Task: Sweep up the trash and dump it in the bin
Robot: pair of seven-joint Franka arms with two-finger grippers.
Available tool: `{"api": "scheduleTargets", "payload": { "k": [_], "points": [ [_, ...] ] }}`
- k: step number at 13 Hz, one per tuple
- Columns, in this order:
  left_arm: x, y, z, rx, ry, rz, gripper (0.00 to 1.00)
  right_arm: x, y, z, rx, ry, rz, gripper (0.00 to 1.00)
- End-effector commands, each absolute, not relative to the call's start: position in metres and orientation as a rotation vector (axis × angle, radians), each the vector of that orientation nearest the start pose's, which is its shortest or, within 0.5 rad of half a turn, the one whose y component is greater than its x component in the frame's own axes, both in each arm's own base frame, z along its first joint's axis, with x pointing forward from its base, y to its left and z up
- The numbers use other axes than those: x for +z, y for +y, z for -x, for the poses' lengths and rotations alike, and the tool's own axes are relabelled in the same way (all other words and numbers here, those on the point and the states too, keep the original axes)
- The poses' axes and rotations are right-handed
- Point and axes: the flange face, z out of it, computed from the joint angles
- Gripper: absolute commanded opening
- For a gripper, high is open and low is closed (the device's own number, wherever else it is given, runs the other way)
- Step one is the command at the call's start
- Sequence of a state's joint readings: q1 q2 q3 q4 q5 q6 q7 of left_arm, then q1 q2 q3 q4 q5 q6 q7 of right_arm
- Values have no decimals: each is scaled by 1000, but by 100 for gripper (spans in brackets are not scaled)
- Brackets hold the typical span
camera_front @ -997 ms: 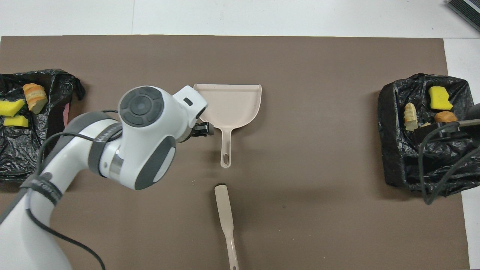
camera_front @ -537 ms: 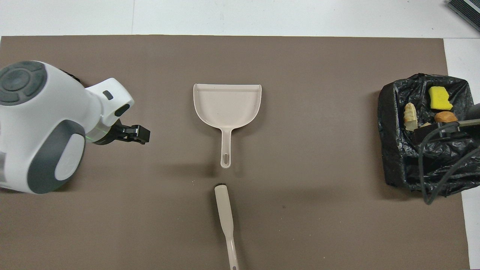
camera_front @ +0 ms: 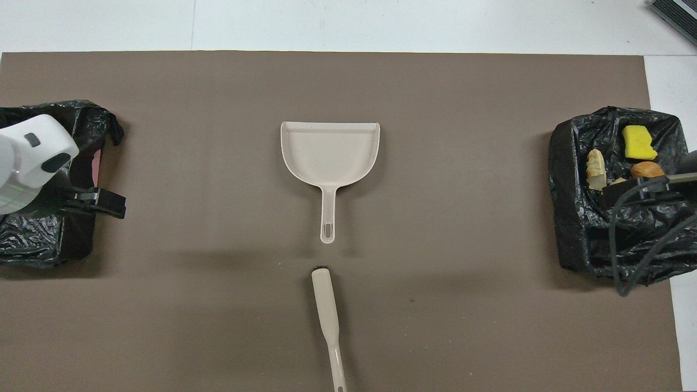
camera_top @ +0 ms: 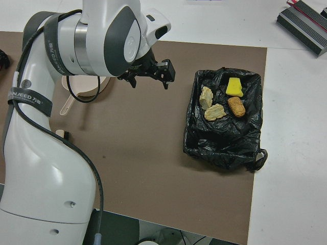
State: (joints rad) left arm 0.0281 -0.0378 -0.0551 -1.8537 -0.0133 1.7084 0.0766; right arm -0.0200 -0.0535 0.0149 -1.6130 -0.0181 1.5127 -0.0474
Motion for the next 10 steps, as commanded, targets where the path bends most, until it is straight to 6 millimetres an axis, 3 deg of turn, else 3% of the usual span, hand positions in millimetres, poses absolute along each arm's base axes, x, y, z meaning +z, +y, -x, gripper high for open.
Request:
{"api": "scheduleTargets", "payload": {
  "k": [1,3,5,8,10],
  "points": [
    [533,15,-532,135,206,3137,100,631,-7,-528,70,-65,3148,100],
    [555,18,-541,54,190,3136,100,630,-6,-528,73,-67,3147,100],
    [592,14,-547,-33,178,3131,100,630,-7,-528,73,-65,3147,100],
    [644,6,-540,-62,195,3130,100,631,-7,-528,70,-60,3148,100],
    [658,2,-532,-29,138,3138,100,631,-7,-529,66,-57,3148,100]
  ]
}}
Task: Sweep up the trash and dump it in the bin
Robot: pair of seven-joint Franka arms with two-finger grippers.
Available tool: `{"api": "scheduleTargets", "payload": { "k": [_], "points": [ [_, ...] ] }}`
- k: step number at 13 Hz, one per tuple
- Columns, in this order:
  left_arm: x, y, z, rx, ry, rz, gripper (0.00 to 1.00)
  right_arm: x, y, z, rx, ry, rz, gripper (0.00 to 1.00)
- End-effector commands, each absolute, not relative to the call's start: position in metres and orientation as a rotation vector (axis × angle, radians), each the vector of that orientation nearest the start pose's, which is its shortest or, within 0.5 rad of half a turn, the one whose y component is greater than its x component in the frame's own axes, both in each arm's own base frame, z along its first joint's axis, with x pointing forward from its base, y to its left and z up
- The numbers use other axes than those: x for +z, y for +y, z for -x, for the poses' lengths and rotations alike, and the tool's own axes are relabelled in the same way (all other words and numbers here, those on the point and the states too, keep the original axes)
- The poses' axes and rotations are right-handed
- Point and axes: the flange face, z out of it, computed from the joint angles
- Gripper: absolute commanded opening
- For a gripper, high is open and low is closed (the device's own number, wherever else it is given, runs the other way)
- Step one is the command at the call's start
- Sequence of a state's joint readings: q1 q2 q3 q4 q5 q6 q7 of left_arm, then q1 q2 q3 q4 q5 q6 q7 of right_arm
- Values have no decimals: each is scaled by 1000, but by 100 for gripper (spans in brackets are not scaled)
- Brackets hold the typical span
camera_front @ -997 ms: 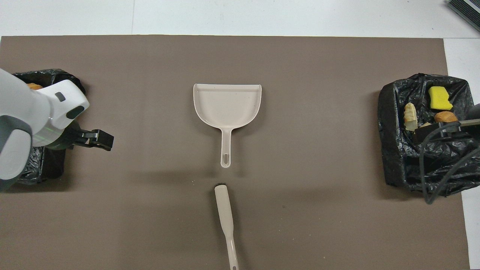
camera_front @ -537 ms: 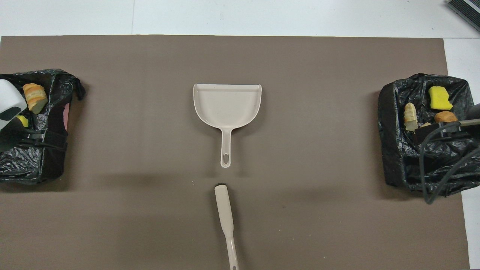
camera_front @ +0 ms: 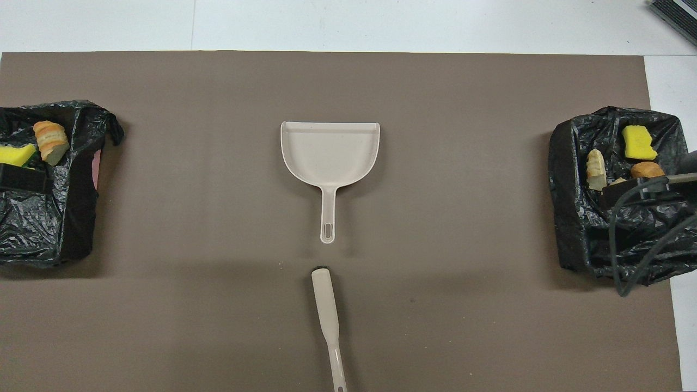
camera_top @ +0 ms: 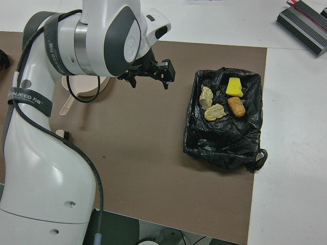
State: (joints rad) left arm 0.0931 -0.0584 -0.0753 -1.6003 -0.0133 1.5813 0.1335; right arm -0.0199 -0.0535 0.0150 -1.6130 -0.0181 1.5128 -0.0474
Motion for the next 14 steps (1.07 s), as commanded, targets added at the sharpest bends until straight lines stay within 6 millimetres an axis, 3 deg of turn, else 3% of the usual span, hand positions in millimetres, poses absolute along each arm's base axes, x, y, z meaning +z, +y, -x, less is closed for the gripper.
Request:
{"api": "scheduleTargets", "payload": {
  "k": [1,5,8,14],
  "points": [
    [657,-1,-529,7,112,3141,100,631,-7,-529,66,-57,3148,100],
    [669,-5,-515,-4,51,3150,100,631,-5,-529,66,-67,3148,100],
    [663,-28,-507,-16,88,3150,100,631,-4,-529,63,-65,3147,100],
    [657,-32,-498,2,87,3161,100,631,-4,-529,63,-70,3148,100]
  ]
}}
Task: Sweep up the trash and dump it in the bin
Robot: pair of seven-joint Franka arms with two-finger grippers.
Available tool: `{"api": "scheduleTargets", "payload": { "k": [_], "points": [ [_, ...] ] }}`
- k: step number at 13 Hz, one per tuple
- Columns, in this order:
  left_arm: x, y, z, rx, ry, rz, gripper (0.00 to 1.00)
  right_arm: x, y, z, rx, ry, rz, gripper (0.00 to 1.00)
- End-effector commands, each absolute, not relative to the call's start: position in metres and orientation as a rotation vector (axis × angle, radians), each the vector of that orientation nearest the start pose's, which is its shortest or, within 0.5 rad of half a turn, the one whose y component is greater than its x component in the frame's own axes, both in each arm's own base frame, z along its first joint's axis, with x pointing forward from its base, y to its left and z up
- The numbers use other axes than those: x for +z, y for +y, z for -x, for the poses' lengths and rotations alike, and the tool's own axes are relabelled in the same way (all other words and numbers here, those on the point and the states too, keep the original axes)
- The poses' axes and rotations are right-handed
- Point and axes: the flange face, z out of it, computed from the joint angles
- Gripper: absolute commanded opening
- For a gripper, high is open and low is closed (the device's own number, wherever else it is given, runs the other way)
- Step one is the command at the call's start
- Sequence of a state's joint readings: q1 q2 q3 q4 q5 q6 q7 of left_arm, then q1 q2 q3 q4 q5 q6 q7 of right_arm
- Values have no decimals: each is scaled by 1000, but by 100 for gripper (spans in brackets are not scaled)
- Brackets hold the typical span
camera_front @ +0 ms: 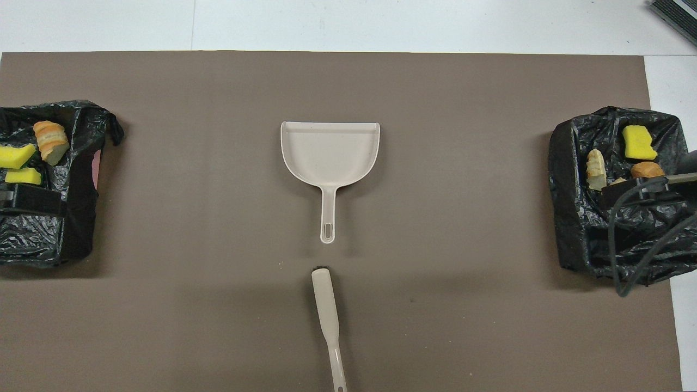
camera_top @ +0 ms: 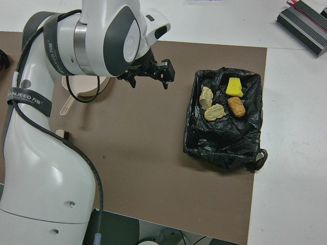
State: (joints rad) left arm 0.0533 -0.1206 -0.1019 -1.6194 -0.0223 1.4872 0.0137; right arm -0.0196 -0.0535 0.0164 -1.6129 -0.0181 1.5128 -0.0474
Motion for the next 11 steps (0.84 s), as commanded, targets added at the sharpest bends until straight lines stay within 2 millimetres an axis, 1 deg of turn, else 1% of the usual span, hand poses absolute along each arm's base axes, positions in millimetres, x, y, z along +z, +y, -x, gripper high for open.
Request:
{"api": "scheduleTargets", "payload": {
  "k": [1,7,9,11],
  "points": [
    [658,-32,-499,-5,81,3179,100,630,-4,-529,68,-70,3148,100],
    [659,-27,-501,-30,76,3179,100,630,-4,-529,68,-70,3146,100],
    [660,-29,-504,-47,83,3178,100,630,-4,-529,68,-70,3146,100],
    [666,-33,-506,-69,110,3170,100,630,-4,-528,68,-70,3148,100]
  ]
}}
